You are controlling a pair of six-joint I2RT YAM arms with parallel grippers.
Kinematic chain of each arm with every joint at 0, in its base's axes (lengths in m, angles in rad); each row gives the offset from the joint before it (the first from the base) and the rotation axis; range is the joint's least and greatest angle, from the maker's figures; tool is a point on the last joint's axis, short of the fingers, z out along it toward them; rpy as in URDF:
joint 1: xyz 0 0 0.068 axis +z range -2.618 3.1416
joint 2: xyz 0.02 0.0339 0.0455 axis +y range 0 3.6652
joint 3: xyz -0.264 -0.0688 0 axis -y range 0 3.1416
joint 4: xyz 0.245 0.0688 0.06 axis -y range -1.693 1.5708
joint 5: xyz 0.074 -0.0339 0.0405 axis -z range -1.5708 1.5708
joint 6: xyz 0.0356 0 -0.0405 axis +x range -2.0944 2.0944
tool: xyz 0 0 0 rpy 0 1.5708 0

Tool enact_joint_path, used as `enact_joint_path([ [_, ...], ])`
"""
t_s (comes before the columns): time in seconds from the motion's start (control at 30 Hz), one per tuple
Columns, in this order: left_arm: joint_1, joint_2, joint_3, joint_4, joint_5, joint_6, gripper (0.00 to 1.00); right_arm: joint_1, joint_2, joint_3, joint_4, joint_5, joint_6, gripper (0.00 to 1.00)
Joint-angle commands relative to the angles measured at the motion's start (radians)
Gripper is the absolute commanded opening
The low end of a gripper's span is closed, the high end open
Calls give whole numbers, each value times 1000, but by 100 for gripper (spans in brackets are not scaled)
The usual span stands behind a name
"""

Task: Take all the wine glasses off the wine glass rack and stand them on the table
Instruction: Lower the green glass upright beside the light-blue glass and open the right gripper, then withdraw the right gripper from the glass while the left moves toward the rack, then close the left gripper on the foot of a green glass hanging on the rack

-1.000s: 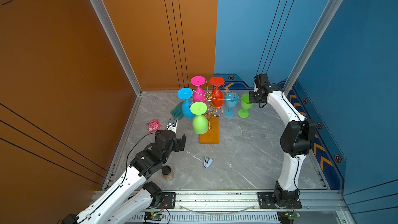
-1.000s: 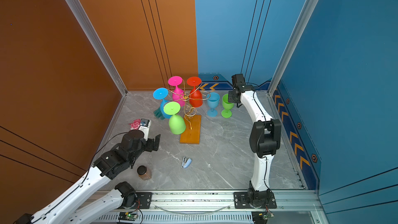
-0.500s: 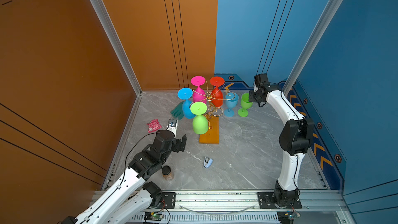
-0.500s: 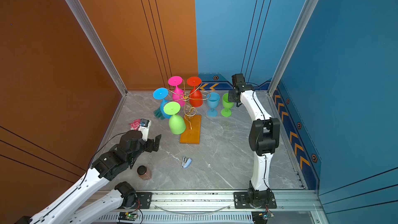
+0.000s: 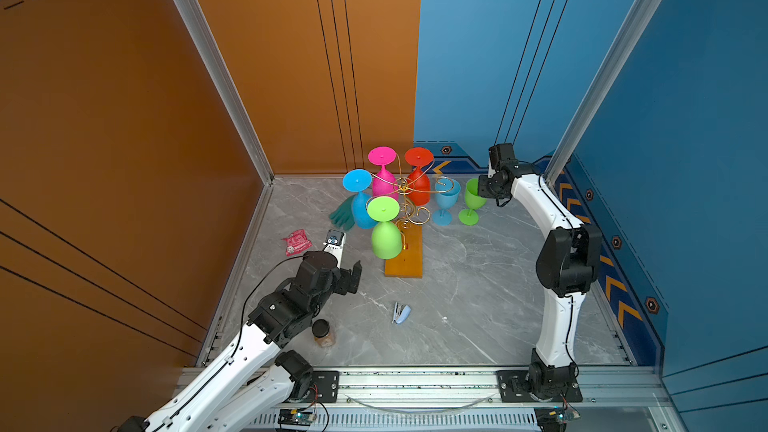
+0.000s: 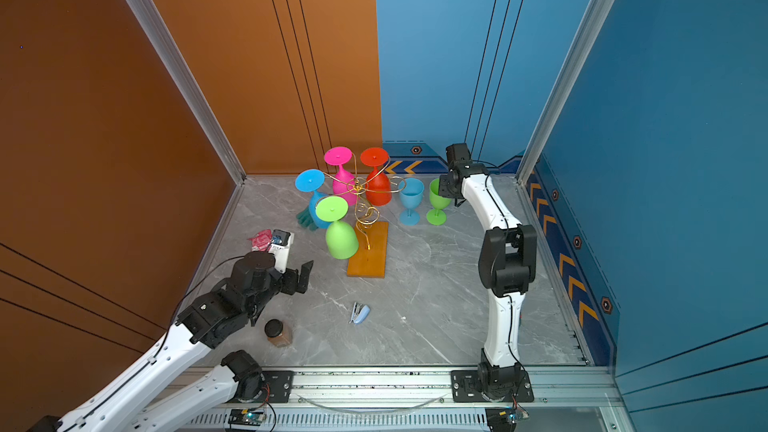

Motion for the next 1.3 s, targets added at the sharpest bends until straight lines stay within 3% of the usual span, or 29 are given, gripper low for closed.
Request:
enact_joint_path([
  [0.0,-7,7,3,20,34,11,99,-8,-48,21,5,-16,-6,28],
  [0.17,16,2,8,23,94,13,98,-7,-133,7,-7,-10,-43,46],
  [0.37,116,-30,36,17,242,-73,99,0,-273,-80,-6,-15,-62,64],
  [0.53,170,-26,96,1,349,-162,100,17,-410,-253,31,-77,-54,69],
  [0.87,196,26,259,-49,499,-327,97,24,-689,-598,122,-251,-2,70],
  [1.2,201,74,359,-29,661,-483,87,24,-821,-778,141,-264,3,69],
  [1.27,199,77,363,-4,683,-525,81,23,-841,-802,141,-265,5,70],
])
